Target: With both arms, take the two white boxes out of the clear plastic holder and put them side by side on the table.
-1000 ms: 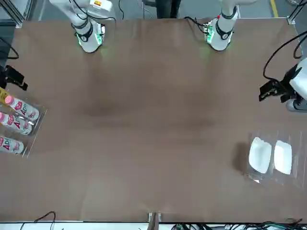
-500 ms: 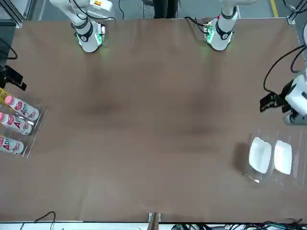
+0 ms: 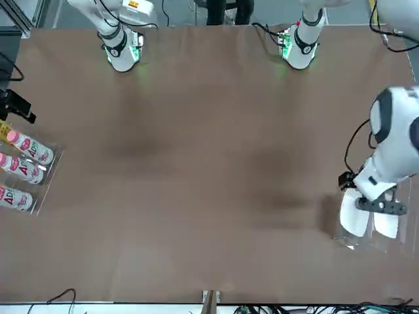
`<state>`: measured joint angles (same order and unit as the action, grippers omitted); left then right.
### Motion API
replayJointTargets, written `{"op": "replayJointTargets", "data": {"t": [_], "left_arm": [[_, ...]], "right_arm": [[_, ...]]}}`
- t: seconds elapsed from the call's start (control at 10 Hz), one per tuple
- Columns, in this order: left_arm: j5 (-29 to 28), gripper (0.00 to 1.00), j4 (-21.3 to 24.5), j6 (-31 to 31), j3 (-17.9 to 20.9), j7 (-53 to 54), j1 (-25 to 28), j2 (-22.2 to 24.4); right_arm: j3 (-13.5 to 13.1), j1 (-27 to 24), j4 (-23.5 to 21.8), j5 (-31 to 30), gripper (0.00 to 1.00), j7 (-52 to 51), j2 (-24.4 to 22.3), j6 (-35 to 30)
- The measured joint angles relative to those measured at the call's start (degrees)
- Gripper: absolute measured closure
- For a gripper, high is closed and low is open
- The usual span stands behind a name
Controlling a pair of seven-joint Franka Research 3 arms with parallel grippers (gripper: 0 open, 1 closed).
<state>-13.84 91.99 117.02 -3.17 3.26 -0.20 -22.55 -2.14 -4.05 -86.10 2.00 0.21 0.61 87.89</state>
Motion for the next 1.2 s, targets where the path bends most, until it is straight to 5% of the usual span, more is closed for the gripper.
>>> {"op": "replayJointTargets", "data": {"t": [0.4, 0.7, 0.8, 1.0, 1.2], "left_arm": [[-11.17, 0.16, 4.83, 10.22, -0.08, 0.29, -0.28, -6.83], [-11.82, 0.35, 4.78, 13.32, 0.01, 0.18, 0.17, -9.95], [-12.49, 0.52, 4.75, 13.37, 0.15, 0.18, 0.23, -10.12], [-14.67, 0.56, 4.74, 13.37, 0.46, 0.13, 0.91, -10.19], [-15.13, 0.7, 4.74, 13.37, 0.47, 0.14, 1.33, -10.22]], "right_arm": [[-0.03, -0.12, -0.04, 0.0, 0.0, -0.48, -0.01, -0.02], [-0.03, -0.13, -0.05, 0.0, 0.0, -0.55, -0.01, -0.04], [-0.03, -0.15, -0.05, 0.0, 0.0, -0.55, -0.01, -0.05], [-0.03, -0.3, -0.05, 0.0, 0.0, -1.11, -0.01, -0.05], [-0.03, -0.67, -0.05, 0.0, 0.0, -1.73, -0.01, -0.05]]}}
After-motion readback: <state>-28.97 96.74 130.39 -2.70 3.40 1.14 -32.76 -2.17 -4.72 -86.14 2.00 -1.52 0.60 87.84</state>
